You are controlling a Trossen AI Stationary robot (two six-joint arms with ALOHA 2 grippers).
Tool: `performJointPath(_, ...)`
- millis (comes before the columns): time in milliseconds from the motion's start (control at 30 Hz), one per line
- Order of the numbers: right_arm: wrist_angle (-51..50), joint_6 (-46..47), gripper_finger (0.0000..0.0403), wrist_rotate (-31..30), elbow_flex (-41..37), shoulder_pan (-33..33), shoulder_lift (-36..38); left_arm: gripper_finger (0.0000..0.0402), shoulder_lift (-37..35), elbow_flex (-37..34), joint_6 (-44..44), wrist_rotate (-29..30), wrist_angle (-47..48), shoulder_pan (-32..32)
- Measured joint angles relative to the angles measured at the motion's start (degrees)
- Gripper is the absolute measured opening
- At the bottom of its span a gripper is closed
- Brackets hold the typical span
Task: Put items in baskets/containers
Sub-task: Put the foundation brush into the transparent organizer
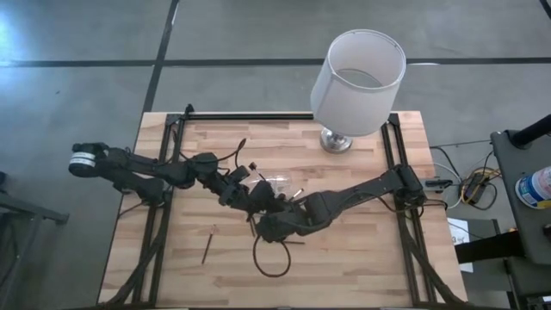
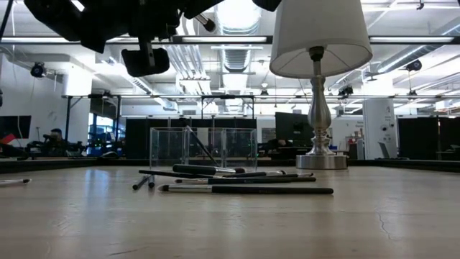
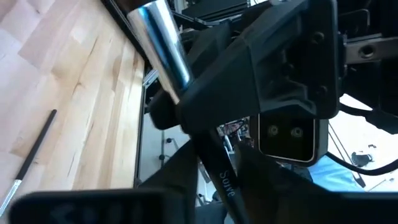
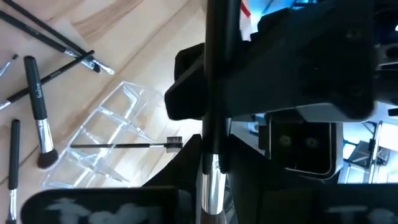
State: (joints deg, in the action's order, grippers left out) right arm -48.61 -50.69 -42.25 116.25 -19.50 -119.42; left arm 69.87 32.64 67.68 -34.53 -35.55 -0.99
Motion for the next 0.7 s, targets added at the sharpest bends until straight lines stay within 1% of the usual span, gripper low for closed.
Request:
performJointPath(67,-0.56,-0.25,0.0052,-0.12,0.0,-0.05,0.0,0.0043,0.02,-0.04,-0.36,-0.06,1.21,-0.04)
performJointPath(167,-0.6,-0.58,0.0058,0.32,-0.03,-0.05,0.0,0.0041,0.01,-0.02,-3.18,1.07,3.04,-0.04)
performJointPath(233,-0.69,1.15,0.0067,1.04,-0.11,0.02,-0.02,0.0041,-0.01,-0.02,-5.24,2.17,4.39,-0.04)
performJointPath(367,-1.31,10.68,0.0091,8.02,-0.25,0.61,1.23,0.0041,-0.07,0.0,-9.31,3.81,7.03,-0.02)
performJointPath(433,-1.14,16.06,0.0105,10.52,-0.35,1.01,2.28,0.0041,-0.21,0.15,-11.06,5.1,7.69,0.0)
performJointPath(500,0.38,21.52,0.0118,11.41,-0.31,1.38,3.41,0.0041,-0.2,0.11,-12.67,9.11,10.01,-0.2)
performJointPath(567,-0.26,26.46,0.0129,11.25,-0.63,1.74,5.09,0.0041,0.2,-0.05,-14.94,13.69,13.65,-0.35)
performJointPath(633,0.43,31.25,0.0137,9.75,-1.32,2.14,7.07,0.0041,-0.36,-0.13,-18.18,17.08,17.18,-0.4)
performJointPath(700,0.0,36.48,0.0141,7.04,-2.22,2.5,9.27,0.0041,-0.84,0.01,-20.93,21.23,19.95,-0.42)
